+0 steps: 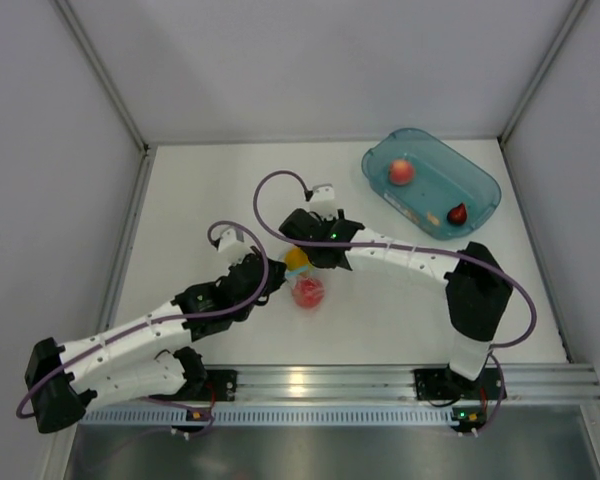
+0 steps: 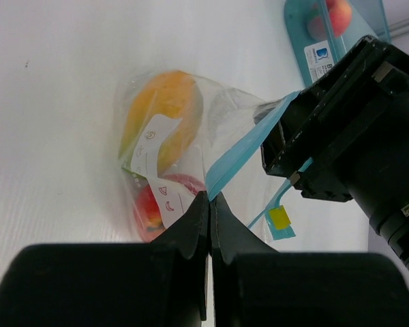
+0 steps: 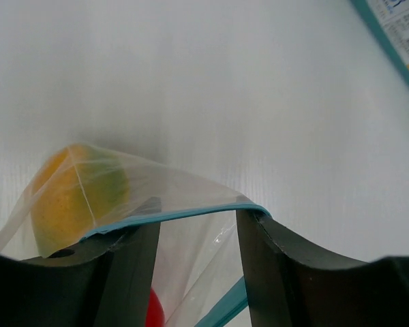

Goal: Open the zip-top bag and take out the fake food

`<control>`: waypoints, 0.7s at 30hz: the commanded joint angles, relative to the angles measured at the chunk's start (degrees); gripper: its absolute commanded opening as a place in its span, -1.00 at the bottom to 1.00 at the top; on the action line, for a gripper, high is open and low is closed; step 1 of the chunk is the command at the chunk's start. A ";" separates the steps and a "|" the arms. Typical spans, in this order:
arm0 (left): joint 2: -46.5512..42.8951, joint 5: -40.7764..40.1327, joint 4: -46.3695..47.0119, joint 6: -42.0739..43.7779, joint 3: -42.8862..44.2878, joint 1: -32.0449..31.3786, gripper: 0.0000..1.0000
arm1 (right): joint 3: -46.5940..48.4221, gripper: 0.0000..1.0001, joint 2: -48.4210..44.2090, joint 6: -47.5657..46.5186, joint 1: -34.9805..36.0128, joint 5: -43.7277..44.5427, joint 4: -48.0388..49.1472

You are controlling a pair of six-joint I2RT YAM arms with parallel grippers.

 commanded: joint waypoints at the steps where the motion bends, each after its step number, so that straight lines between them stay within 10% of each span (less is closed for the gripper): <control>1: -0.17 0.26 0.70 0.37 0.27 0.19 -1.00 | 5.28 0.00 2.57 -9.83 -1.49 10.43 -11.66; 6: 1.68 0.70 0.70 -0.15 -1.40 0.19 -1.00 | 10.12 0.00 4.77 -14.32 0.79 15.89 -17.47; 12: 3.70 -1.84 1.05 -2.78 -4.92 0.19 -1.00 | 3.38 -0.01 -1.19 -17.17 3.26 -11.55 -6.16; 21: 2.21 -3.96 1.49 -3.76 -6.33 0.11 -1.00 | -2.71 -0.01 -3.41 -5.13 3.34 -17.09 8.01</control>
